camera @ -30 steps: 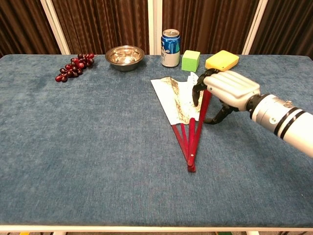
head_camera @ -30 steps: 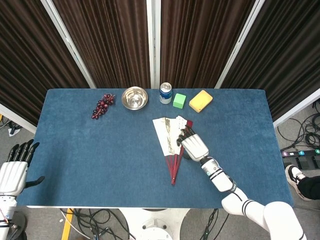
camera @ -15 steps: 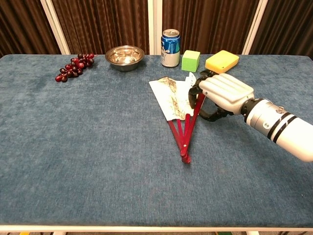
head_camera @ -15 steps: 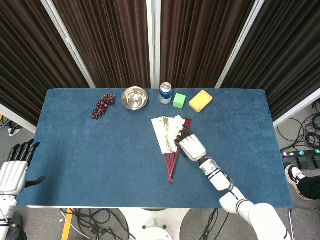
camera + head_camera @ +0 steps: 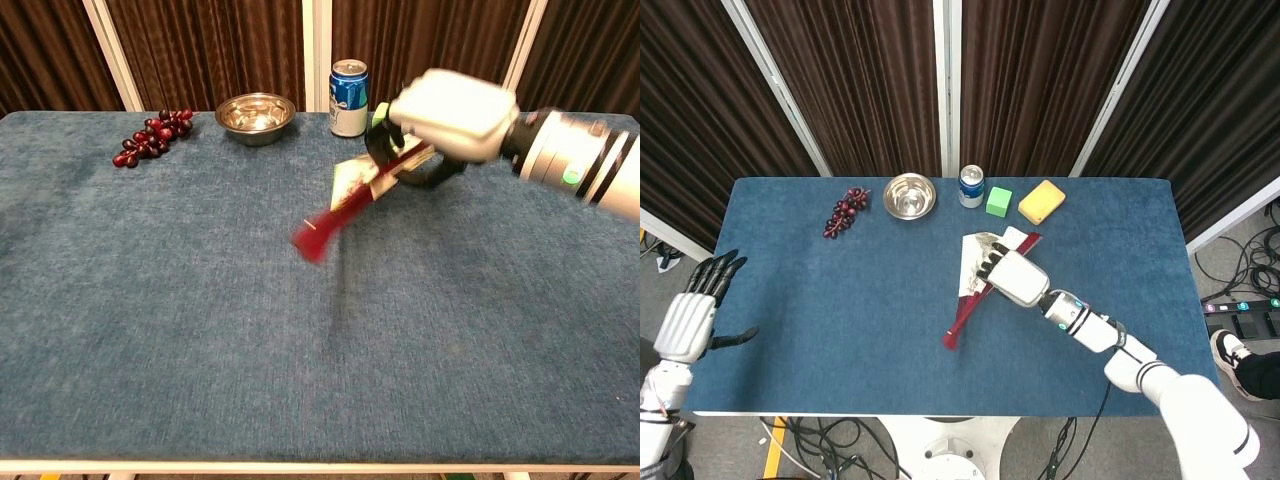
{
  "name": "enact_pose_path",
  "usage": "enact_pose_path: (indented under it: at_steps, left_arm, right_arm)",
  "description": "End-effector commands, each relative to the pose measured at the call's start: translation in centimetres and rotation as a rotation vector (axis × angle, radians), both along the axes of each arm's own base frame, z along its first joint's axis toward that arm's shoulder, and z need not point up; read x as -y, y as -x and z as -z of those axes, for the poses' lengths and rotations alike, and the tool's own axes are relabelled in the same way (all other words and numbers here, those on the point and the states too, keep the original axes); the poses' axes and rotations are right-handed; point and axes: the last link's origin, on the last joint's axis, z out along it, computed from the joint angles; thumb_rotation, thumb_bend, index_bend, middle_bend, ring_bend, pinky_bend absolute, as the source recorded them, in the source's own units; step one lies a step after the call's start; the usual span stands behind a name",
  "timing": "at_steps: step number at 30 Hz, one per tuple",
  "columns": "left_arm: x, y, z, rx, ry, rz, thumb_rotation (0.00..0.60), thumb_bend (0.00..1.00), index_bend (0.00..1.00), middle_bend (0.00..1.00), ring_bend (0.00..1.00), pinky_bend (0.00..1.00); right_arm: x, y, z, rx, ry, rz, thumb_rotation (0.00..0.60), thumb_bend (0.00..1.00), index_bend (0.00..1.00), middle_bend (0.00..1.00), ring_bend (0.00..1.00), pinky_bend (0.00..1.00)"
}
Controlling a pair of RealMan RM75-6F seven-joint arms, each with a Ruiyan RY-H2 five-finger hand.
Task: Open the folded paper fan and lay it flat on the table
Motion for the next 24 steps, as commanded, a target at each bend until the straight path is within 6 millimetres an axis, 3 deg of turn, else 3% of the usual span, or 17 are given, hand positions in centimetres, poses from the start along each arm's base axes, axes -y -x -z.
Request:
enact_pose_path:
  at_steps: [1, 6, 12, 17, 24]
  left_arm:
    - [-3.2, -2.2, 1.4, 0.127, 0.059, 0.067, 0.600, 0.09, 0.16, 0.12, 0.08, 0.08]
    - [-5.7, -4.6, 3.3, 0.205, 0.146, 0.107, 0.600, 0.09, 0.17, 0.12, 0.08, 0.11]
    - [-8.1, -7.8, 6.1, 0.350, 0.279, 0.122, 0.600, 0.09, 0.17, 0.12, 0.08, 0.11]
    - [-9.1, -9.8, 8.1, 0.379, 0.329, 0.138, 0.600, 0.09, 0.18, 0.13, 0.08, 0.12]
    - [-9.6, -12.9, 10.9, 0.482, 0.363, 0.158, 0.600, 0.09, 0.25, 0.19, 0.12, 0.18]
  right_arm:
    - [0.4, -2.9, -3.8, 0.018, -0.010, -0.102, 0.600, 0.95, 0.80, 0.63, 0.48, 0.30]
    - [0.3, -5.5, -7.3, 0.066, 0.003, -0.138, 0.600, 0.95, 0.80, 0.63, 0.48, 0.31]
    - [-0.1, -8.2, -9.6, 0.113, -0.005, -0.162, 0.600, 0.95, 0.80, 0.63, 0.48, 0.31]
    - [-0.5, -10.0, -10.2, 0.140, -0.013, -0.184, 0.600, 0.95, 0.80, 0.63, 0.48, 0.32]
    - [-1.0, -12.2, -9.1, 0.165, -0.054, -0.173, 0.600, 0.95, 0.80, 0.63, 0.48, 0.32]
